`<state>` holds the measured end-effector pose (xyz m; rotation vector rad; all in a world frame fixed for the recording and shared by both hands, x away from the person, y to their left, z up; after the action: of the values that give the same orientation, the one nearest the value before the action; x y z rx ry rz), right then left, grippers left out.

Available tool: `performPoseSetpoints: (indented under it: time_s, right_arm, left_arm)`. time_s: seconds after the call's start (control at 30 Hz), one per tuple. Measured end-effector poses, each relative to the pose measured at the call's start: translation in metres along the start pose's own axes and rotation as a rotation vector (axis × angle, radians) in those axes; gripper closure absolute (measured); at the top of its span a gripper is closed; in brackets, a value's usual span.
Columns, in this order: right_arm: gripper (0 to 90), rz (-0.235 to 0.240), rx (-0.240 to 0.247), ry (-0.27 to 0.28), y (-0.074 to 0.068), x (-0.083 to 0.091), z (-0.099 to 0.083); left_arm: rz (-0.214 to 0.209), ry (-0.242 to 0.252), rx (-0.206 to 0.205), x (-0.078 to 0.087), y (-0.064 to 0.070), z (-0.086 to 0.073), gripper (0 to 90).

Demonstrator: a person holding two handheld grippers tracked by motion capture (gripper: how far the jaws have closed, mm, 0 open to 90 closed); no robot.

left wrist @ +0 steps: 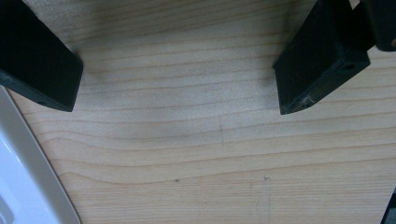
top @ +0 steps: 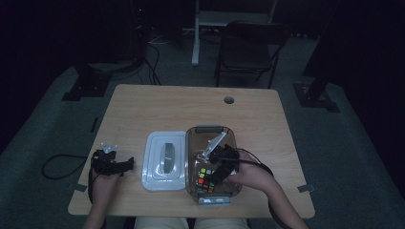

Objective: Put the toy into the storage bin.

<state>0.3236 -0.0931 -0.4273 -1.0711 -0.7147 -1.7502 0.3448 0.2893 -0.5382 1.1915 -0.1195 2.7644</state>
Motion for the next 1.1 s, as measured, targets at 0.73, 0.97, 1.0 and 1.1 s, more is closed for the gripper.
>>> performPoseSetpoints:
  time_s: [0.73,0.97,1.0,1.1]
  right_arm:
    - [10.6,-0.128,-0.251,0.456,0.033,0.039,-0.042]
    - [10.6,-0.19,-0.31,0.536,0.046,0.042,-0.065]
    - [10.6,-0.206,-0.329,0.55,0.047,0.043,-0.068]
    - [10.6,-0.251,-0.361,0.569,0.053,0.045,-0.078]
  left_arm:
    - [-0.004,0.0,-0.003,0.0,0.0,0.0,1.7]
    - [-0.005,0.001,-0.005,0.0,0.0,0.0,1.7]
    - [-0.006,0.0,-0.005,0.0,0.0,0.0,1.6]
    - [-0.006,0.0,-0.005,0.0,0.0,0.0,1.6]
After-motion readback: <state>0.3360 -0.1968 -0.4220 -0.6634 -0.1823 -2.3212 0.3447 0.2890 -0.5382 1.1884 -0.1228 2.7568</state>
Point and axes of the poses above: each handheld gripper's, and its own axes: x roughly backward along the jaws, z roughly out of its top, y roughly to its right, the point moved 2 cm from there along -x, roughly forward along the jaws, and after that the axes turned 1 degree about -x, right-handed, at the moved point
